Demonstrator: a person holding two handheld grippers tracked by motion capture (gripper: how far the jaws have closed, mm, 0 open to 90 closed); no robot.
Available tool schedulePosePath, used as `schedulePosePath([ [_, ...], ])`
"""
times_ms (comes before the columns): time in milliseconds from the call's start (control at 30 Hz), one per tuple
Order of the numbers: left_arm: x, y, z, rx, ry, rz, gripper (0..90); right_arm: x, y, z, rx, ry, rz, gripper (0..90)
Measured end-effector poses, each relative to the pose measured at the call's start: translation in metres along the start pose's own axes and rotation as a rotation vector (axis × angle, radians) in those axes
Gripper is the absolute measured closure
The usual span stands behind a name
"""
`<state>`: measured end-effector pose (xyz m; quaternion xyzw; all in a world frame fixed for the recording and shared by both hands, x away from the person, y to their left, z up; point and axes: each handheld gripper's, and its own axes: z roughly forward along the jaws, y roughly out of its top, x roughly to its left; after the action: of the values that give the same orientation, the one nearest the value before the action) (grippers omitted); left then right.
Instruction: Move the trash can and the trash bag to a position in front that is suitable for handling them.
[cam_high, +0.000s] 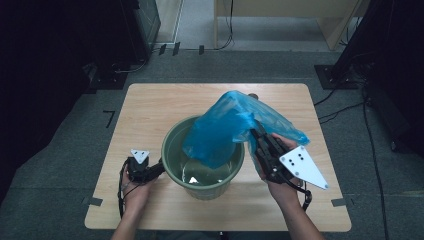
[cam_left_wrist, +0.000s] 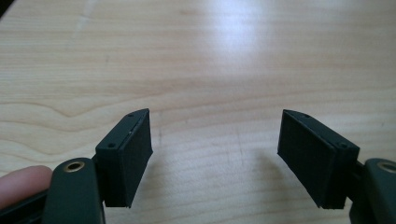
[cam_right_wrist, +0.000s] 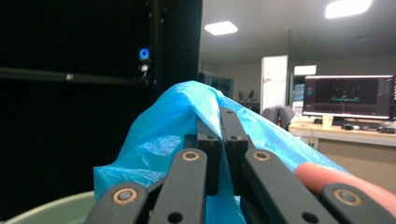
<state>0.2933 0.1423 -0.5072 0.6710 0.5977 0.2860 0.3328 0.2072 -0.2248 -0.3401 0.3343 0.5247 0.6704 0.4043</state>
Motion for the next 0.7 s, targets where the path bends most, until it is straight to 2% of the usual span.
schedulePosePath([
  [167,0.005,0.021,-0.027,-0.157,-0.006,-0.080,26.3,0.006,-0.006,0.014,0.064,0.028,-0.010,90.0],
  [233,0.004,0.027,-0.039,-0.220,-0.007,-0.089,26.4,0.009,-0.007,0.018,0.082,0.031,-0.012,90.0],
  [267,0.002,0.031,-0.049,-0.274,-0.014,-0.081,26.4,0.010,-0.007,0.020,0.087,0.035,-0.016,90.0],
  [467,-0.006,0.052,-0.088,-0.428,-0.043,-0.088,26.5,0.015,-0.011,0.029,0.111,0.045,-0.033,89.3],
  [600,-0.017,0.067,-0.115,-0.507,-0.080,-0.052,26.5,0.018,-0.013,0.033,0.130,0.056,-0.030,88.6],
  [700,-0.032,0.078,-0.134,-0.554,-0.143,0.003,26.4,0.021,-0.014,0.037,0.142,0.068,-0.038,88.0],
])
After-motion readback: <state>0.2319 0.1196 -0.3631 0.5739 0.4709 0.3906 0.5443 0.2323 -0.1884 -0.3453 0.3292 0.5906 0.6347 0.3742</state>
